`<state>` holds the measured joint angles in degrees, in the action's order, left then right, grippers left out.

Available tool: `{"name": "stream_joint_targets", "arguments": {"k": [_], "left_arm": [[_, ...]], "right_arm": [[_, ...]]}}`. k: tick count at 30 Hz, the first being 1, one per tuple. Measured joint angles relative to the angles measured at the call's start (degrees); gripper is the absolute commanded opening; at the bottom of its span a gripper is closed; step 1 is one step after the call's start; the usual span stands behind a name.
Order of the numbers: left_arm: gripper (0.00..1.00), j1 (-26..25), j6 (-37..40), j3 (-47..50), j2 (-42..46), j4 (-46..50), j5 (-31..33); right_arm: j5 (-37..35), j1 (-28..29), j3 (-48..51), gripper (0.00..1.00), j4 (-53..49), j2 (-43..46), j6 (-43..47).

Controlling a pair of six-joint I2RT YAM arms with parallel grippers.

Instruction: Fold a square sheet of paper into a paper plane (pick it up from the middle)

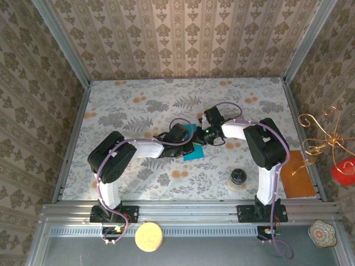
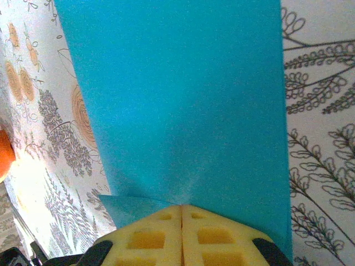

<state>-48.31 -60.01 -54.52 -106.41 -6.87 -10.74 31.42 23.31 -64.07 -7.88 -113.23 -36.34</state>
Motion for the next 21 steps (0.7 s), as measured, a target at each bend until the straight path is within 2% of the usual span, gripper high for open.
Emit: {"name": "stream_joint_targets", "arguments": {"k": [9, 21], "left_arm": [[0.00, -0.2, -0.5, 4.0, 2.1, -2.1, 0.1], [0.01, -3.1, -6.1, 18.7, 13.8, -5.7, 1.8]], "right_arm": [[0.2, -0.4, 0.1, 0.08, 0.0, -0.1, 0.0], [0.6, -0.5, 0.2, 0.08, 0.1, -0.2, 0.0]]}}
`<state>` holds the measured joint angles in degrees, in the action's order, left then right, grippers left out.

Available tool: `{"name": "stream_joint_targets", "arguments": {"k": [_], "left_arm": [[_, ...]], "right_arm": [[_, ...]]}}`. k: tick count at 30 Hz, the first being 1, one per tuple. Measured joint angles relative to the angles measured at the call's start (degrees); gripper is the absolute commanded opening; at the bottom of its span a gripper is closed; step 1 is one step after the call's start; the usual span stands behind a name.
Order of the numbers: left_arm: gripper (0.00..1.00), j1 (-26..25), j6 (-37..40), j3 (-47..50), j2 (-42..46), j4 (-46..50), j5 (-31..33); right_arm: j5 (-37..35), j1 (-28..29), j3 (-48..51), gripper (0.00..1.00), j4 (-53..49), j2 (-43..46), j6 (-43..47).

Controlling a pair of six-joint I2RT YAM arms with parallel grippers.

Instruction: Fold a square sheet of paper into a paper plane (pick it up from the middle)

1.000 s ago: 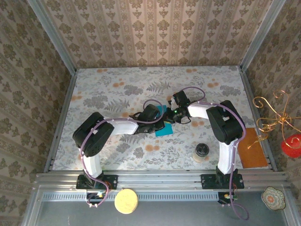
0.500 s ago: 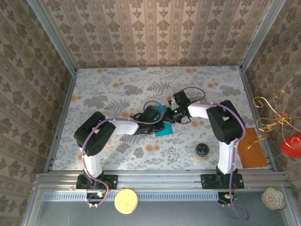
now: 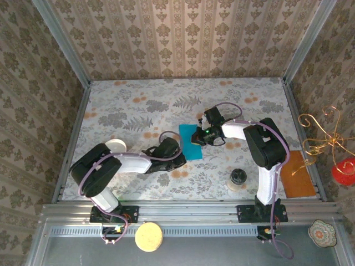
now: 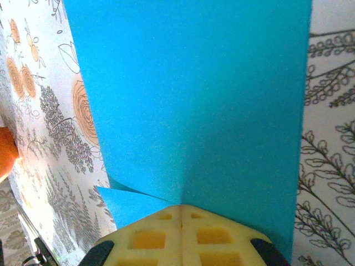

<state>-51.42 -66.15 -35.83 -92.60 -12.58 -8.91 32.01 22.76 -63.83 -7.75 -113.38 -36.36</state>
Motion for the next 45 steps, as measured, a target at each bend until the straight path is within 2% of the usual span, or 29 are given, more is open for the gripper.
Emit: {"name": "stream_joint_targets", "arguments": {"k": [5, 11, 17, 28, 36, 40, 45], "left_arm": [[0.06, -0.1, 0.4, 0.7, 5.5, 5.6, 1.7], [0.04, 1.9, 3.4, -7.0, 5.5, 7.8, 1.8], [0.00, 5.6, 5.8, -11.4, -1.4, 6.2, -1.0], [0.00, 6.2, 8.4, -17.1, -12.4, 5.6, -8.5], [0.00, 7.3, 8.3, -16.0, -13.5, 3.7, -10.5], [0.01, 7.3, 7.2, -11.4, -11.5, -1.1, -10.6], [0.06, 7.7, 5.0, -2.9, -5.1, -3.4, -10.3]], "right_arm": [[0.6, 0.0, 0.1, 0.09, 0.3, 0.0, -0.1], [0.9, 0.0, 0.0, 0.09, 0.3, 0.0, -0.3], [0.9, 0.0, 0.0, 0.09, 0.2, 0.0, -0.3], [1.3, 0.0, 0.0, 0.09, 0.3, -0.3, -0.2], [1.7, -0.7, 0.7, 0.08, 1.2, -0.3, 0.0], [2.6, -1.0, 1.0, 0.08, 1.3, -0.3, 0.1], [2.9, -1.1, 1.0, 0.08, 1.1, -0.3, 0.2]]}}
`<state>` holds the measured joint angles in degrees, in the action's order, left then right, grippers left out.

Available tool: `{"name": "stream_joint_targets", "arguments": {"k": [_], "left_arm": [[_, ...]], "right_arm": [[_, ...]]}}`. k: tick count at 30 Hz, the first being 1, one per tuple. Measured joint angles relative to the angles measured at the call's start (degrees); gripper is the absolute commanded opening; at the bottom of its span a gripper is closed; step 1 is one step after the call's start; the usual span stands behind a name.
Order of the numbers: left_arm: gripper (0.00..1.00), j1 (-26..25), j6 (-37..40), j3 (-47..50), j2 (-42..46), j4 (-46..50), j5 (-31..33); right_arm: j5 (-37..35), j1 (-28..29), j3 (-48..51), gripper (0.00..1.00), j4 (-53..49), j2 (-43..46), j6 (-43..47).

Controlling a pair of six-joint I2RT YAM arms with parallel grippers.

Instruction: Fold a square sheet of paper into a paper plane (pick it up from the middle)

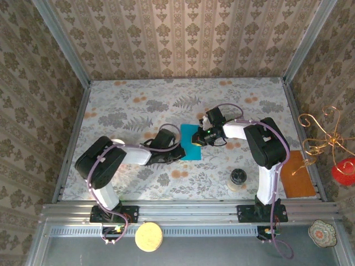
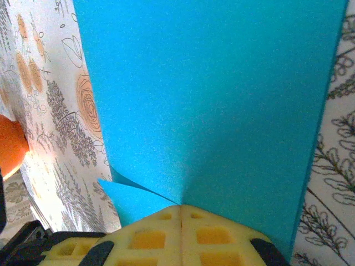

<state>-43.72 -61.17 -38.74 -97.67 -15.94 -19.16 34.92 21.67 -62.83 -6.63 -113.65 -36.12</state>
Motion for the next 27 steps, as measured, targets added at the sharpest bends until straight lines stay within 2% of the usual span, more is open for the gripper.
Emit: {"name": "stream_joint_targets", "arguments": {"k": [3, 6, 9, 12, 16, 20, 23, 27], "left_arm": [[0.08, 0.0, -1.4, 5.0, 5.0, 0.7, 0.1], [0.10, 0.0, -1.7, 7.2, 9.8, 5.4, 0.9], [0.13, 0.0, -0.6, 5.4, 13.6, 9.7, 1.7], [0.16, 0.2, 1.1, 0.6, 14.4, 11.3, 2.2], [0.18, 0.7, 3.1, -6.2, 11.5, 11.1, 2.2], [0.18, 1.2, 4.4, -10.7, 5.5, 10.8, 2.2], [0.19, 2.3, 4.5, -12.0, 1.7, 10.5, 2.1], [0.19, 3.7, 4.7, -13.4, -2.9, 10.1, 1.4]], "right_arm": [[0.1, 0.0, 0.0, 0.09, 0.0, 0.0, 0.0], [0.3, -0.2, 0.0, 0.10, 0.0, 0.0, 0.0], [0.5, -0.4, -0.1, 0.15, -0.1, 0.1, -0.2], [0.6, -0.4, -0.3, 0.23, -0.6, 0.8, -1.3], [0.7, -0.4, -0.4, 0.31, -1.3, 4.5, -3.4], [-0.9, -0.4, 0.3, 0.34, -1.3, 11.5, -5.1], [-3.4, -0.5, 3.6, 0.38, -1.3, 16.7, -7.1], [-6.1, -0.6, 8.7, 0.40, -1.3, 19.1, -9.7]]}}
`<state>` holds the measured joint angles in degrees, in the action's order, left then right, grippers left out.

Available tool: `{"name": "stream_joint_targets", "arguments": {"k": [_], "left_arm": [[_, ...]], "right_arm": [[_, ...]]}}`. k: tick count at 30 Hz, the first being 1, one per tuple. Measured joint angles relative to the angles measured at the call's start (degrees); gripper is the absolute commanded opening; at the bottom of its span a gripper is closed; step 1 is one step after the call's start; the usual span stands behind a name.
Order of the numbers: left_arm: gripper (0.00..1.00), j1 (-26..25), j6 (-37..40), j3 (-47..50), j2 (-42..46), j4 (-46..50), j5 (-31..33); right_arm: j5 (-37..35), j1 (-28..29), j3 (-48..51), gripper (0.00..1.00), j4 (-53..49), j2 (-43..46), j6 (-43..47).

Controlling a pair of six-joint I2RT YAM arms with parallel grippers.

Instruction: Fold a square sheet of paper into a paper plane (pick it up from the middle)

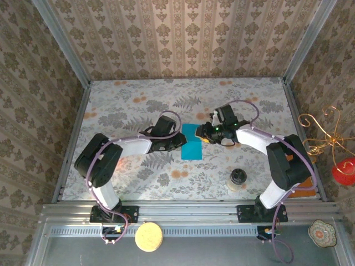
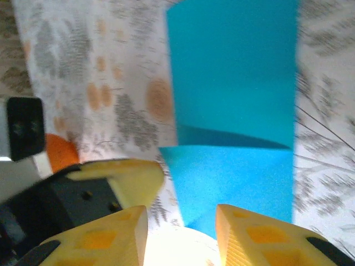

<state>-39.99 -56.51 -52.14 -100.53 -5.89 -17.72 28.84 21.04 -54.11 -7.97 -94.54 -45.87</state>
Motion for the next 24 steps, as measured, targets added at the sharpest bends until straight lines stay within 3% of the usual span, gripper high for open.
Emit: {"name": "stream_joint_targets", "arguments": {"k": [16, 24], "left_arm": [[0.20, 1.1, -4.6, -0.2, -5.7, -4.2, -0.4], [0.20, 1.2, -9.2, 2.3, -5.6, -9.1, -0.3]], "right_arm": [[0.3, 0.5, 2.7, 0.41, 1.8, -5.1, -4.1], [0.9, 1.4, 0.3, 0.34, 2.0, -7.9, -4.0]]}}
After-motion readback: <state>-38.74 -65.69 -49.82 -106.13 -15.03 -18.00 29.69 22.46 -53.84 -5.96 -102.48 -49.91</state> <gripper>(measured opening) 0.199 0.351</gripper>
